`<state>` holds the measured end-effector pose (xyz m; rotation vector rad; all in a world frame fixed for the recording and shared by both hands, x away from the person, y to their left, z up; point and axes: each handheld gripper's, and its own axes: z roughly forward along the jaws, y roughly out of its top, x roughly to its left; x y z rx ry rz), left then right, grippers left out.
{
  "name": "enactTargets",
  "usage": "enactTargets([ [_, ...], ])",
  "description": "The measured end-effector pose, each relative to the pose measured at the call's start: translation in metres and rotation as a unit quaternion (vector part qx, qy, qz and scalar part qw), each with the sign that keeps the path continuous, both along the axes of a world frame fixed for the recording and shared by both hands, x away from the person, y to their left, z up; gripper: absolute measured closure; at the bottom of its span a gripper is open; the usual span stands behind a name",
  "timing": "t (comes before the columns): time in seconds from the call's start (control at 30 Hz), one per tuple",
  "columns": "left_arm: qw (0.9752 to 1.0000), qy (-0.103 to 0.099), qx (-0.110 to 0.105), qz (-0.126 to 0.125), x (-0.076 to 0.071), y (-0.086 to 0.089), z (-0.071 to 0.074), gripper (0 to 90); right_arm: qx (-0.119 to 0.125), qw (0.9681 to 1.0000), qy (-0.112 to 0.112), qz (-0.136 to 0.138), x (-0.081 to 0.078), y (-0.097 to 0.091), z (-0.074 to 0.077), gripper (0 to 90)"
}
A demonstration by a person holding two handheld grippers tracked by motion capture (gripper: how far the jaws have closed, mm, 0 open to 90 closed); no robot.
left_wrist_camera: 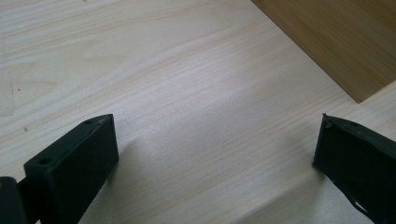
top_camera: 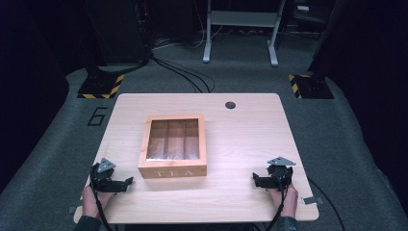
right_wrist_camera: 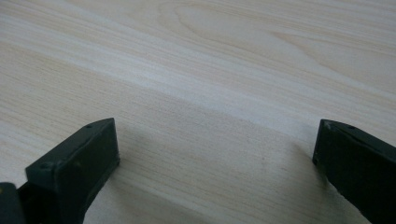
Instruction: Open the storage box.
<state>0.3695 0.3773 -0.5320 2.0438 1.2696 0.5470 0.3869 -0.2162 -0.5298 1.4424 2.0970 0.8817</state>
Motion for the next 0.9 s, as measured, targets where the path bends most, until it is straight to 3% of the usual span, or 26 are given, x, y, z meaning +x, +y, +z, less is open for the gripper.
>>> enactTargets([
  [0.27, 0.9999, -0.001, -0.011, -0.005, -0.001, 0.002, 0.001, 0.3, 0.003, 1.0, -0.002, -0.002, 0.0, 0.001, 0.0, 0.0],
  [0.4, 0.9996, -0.008, -0.028, -0.006, -0.002, 0.004, 0.001, 1.0, 0.004, 1.0, -0.001, -0.002, 0.0, 0.001, 0.0, 0.0],
  [0.9, 0.9966, -0.024, -0.055, -0.057, -0.016, -0.006, 0.023, 3.8, 0.003, 1.0, -0.002, -0.001, 0.0, 0.001, 0.0, 0.0],
])
